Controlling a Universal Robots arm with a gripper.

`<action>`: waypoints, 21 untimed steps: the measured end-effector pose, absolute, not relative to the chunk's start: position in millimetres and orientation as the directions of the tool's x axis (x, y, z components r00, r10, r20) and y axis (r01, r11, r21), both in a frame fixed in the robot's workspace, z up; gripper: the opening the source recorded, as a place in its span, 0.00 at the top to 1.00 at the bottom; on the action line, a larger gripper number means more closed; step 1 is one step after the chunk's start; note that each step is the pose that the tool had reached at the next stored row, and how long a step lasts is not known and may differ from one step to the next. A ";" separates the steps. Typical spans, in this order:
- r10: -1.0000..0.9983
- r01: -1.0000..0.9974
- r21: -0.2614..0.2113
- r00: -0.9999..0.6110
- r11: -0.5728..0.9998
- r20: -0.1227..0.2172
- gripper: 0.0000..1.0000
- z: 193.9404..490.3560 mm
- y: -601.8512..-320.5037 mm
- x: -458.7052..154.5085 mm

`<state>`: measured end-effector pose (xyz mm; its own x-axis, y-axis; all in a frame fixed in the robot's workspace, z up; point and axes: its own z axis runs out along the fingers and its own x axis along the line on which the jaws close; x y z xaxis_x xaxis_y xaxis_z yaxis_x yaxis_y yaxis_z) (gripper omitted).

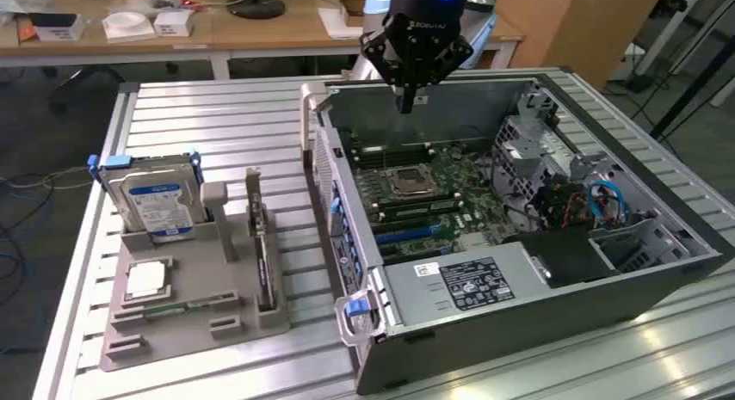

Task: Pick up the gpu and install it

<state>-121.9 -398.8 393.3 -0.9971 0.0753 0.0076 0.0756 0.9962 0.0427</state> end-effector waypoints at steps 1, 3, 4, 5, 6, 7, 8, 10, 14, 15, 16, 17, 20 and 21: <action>0.075 0.076 0.043 -0.997 0.996 0.008 0.89 393.3 -398.9 -121.9; 0.075 0.076 0.043 -0.997 0.996 0.010 0.89 393.3 -398.9 -121.9; 0.075 0.076 0.042 -0.997 0.996 0.011 0.89 393.3 -398.9 -121.9; 0.075 0.076 0.042 -0.997 0.996 0.012 0.89 393.3 -398.9 -121.9; 0.075 0.076 0.042 -0.997 0.996 0.012 0.89 393.3 -398.9 -121.9; 0.075 0.076 0.042 -0.997 0.996 0.013 0.89 393.3 -398.9 -121.9; 0.075 0.076 0.042 -0.997 0.996 0.014 0.89 393.3 -398.9 -121.9; 0.075 0.076 0.042 -0.997 0.996 0.016 0.89 393.3 -398.9 -121.9; 0.075 0.076 0.042 -0.997 0.996 0.019 0.89 393.3 -398.9 -121.9; 0.075 0.076 0.042 -0.997 0.996 0.020 0.89 393.3 -398.9 -121.9; 0.075 0.076 0.042 -0.997 0.996 0.021 0.89 393.3 -398.9 -121.9; 0.075 0.076 0.042 -0.997 0.996 0.022 0.89 393.3 -398.8 -121.9; 0.075 0.076 0.041 -0.997 0.996 0.024 0.89 393.3 -398.9 -121.9; 0.075 0.076 0.041 -0.997 0.996 0.025 0.89 393.3 -398.9 -121.9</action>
